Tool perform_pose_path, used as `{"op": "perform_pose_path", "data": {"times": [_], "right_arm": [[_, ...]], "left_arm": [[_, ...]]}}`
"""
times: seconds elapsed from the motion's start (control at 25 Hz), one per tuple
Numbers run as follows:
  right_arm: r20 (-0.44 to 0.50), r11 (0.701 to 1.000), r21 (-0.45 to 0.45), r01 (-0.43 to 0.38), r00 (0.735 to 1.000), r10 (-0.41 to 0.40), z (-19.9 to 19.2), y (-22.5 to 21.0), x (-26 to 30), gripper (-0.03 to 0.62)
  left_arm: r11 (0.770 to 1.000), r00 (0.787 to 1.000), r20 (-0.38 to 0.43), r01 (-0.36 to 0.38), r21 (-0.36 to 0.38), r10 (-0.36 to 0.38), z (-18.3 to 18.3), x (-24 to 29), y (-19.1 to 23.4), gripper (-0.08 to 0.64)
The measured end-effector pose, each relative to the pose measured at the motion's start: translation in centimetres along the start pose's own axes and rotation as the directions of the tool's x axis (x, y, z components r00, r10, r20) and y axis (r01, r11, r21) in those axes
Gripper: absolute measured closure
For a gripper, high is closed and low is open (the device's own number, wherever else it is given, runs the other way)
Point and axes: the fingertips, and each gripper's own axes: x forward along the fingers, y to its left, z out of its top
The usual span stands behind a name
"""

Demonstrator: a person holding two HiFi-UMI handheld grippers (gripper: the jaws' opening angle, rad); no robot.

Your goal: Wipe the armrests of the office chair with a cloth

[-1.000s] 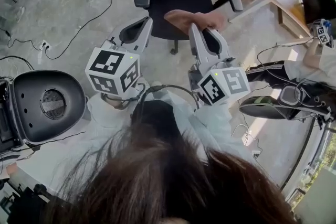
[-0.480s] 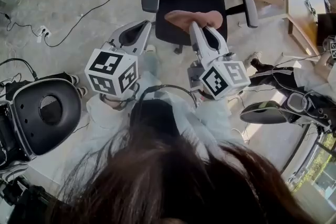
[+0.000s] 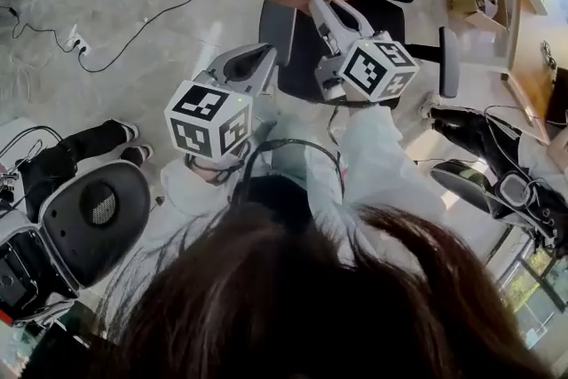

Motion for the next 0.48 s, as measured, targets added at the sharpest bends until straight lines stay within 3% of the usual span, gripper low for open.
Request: {"op": "perform_pose_path", "data": {"times": [0.2, 0.36, 0.48], "right_arm": [[-0.153, 0.999, 0.054, -0.006, 0.988, 0.015, -3.0, -6.9, 7.2, 0.554], [-0.123, 0.994, 0.096, -0.05, 0.991, 0.062, -3.8, -7.3, 10.5, 0.554], [-0.248, 0.989, 0.145, -0.012, 0.968, 0.049, -7.3, -8.0, 12.2, 0.554]], "left_arm": [[0.996, 0.995, -0.091, -0.047, -0.07, 0.04, -1.9, 3.7, 2.7, 0.558], [0.99, 0.991, -0.122, -0.069, -0.122, 0.054, -3.4, 3.7, 3.6, 0.558], [0.985, 0.989, -0.129, -0.085, -0.15, 0.065, -4.3, 3.8, 4.4, 0.558]]}}
